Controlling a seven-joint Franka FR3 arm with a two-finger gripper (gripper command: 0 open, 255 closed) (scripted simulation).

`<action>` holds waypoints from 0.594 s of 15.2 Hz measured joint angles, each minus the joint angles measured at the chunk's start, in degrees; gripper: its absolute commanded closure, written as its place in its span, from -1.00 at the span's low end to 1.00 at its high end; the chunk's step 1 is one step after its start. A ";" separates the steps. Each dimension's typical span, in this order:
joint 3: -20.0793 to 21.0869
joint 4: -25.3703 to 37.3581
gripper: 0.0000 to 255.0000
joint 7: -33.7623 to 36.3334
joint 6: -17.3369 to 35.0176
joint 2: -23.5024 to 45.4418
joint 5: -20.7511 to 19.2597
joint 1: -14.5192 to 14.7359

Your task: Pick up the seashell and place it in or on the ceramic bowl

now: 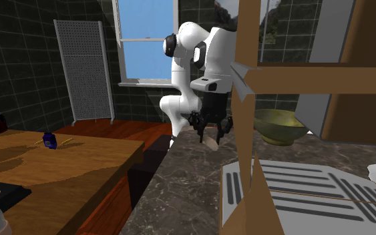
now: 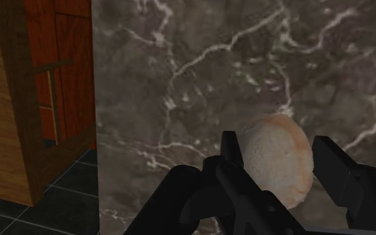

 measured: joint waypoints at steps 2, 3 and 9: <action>0.00 0.03 1.00 0.02 -0.03 0.02 -0.01 0.00; 0.01 0.01 1.00 0.04 -0.02 0.01 -0.02 0.00; -0.14 3.36 1.00 -0.46 -3.80 -0.38 0.19 -0.09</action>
